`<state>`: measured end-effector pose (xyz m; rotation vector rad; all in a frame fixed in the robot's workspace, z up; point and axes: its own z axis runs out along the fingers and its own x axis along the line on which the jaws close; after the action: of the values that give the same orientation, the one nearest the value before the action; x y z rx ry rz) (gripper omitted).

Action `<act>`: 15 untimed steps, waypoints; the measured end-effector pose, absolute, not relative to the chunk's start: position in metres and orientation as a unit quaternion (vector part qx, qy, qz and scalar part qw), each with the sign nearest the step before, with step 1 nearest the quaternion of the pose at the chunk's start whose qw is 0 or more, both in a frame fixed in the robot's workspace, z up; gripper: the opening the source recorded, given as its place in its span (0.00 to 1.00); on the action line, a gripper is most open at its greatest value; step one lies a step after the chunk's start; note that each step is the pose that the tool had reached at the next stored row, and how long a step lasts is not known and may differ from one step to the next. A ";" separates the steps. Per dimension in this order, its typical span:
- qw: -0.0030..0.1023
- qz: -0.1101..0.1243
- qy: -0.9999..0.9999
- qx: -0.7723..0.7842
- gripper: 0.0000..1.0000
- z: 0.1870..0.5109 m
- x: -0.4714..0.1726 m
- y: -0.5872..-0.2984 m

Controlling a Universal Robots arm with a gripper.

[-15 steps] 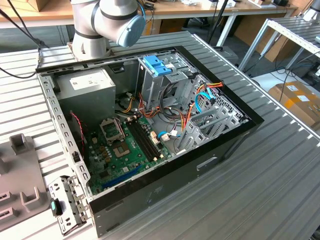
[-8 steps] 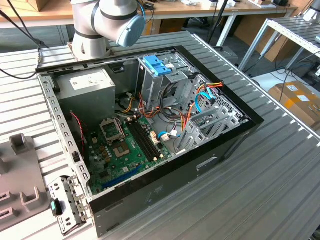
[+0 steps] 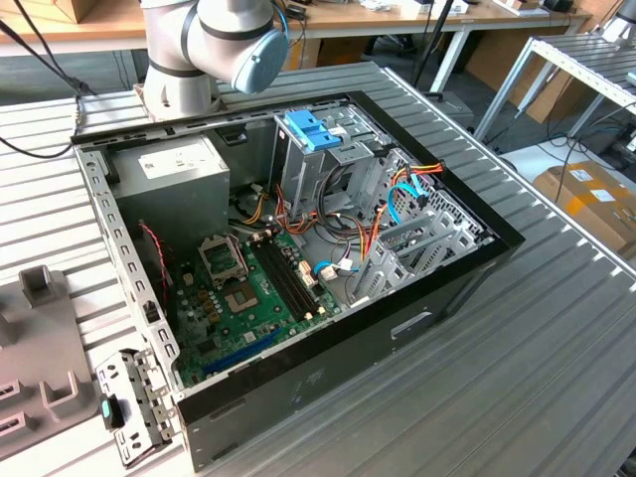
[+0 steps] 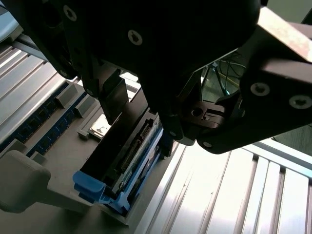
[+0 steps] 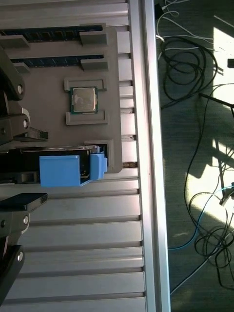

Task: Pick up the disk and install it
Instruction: 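Pick up the disk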

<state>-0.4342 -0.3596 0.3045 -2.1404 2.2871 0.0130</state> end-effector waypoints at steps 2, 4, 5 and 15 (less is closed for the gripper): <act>0.005 0.004 0.730 -0.683 0.54 0.304 -0.434 -0.359; 0.005 0.004 0.730 -0.683 0.54 0.304 -0.434 -0.359; 0.005 0.004 0.730 -0.683 0.54 0.304 -0.434 -0.359; 0.005 0.004 0.730 -0.683 0.35 0.304 -0.434 -0.359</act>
<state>-0.4341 -0.3594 0.3045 -2.1403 2.2871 0.0129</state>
